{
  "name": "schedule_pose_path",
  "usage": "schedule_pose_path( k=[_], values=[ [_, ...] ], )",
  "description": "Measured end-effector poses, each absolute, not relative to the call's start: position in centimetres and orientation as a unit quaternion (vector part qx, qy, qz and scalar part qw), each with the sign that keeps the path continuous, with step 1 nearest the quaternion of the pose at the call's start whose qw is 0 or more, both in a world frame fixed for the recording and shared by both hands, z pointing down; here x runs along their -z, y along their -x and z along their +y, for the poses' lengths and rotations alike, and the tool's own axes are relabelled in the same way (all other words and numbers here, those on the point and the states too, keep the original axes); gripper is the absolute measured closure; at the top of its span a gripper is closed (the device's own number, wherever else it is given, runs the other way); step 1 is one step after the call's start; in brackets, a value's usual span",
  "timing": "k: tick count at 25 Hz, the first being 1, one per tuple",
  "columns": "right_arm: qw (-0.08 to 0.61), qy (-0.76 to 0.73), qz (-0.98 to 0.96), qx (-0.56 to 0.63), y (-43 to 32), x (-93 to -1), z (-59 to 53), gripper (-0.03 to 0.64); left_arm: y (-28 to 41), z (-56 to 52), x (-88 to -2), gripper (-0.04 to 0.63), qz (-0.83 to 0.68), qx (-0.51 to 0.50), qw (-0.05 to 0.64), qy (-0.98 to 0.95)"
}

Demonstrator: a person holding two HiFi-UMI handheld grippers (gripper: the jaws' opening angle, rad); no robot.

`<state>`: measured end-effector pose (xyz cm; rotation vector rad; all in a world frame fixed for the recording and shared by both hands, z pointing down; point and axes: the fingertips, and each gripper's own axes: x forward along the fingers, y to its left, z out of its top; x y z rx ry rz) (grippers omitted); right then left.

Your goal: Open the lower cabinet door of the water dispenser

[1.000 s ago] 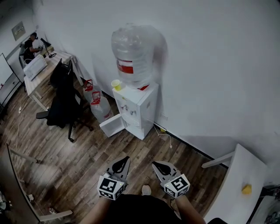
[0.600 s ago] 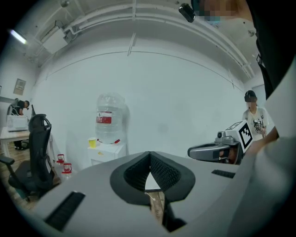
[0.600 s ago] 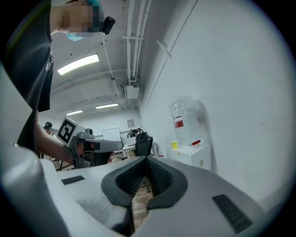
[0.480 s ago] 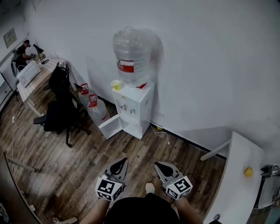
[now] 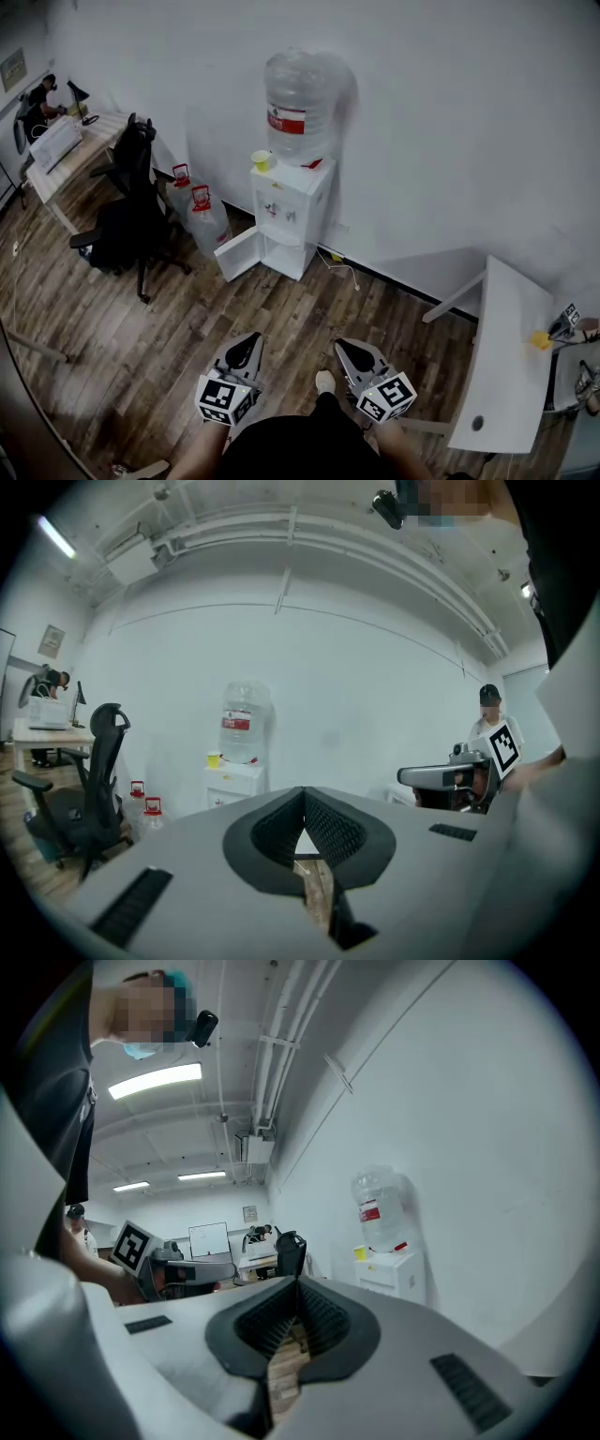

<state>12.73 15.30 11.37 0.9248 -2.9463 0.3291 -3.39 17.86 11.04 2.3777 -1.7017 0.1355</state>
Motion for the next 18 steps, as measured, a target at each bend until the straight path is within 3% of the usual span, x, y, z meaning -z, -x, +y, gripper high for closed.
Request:
schedule_pose_path(
  k=[10, 18],
  values=[
    [0.029, -0.345, -0.932, -0.106, -12.0, -11.0, 24.3, 0.595, 8.0, 27.0, -12.3, 0.581, -0.579, -0.022, 0.118, -0.806],
    [0.025, -0.364, -0.925, -0.102, -13.9, -9.7, 26.7, 0.595, 7.0, 29.2, -12.9, 0.581, -0.566, -0.027, 0.122, -0.815]
  ],
)
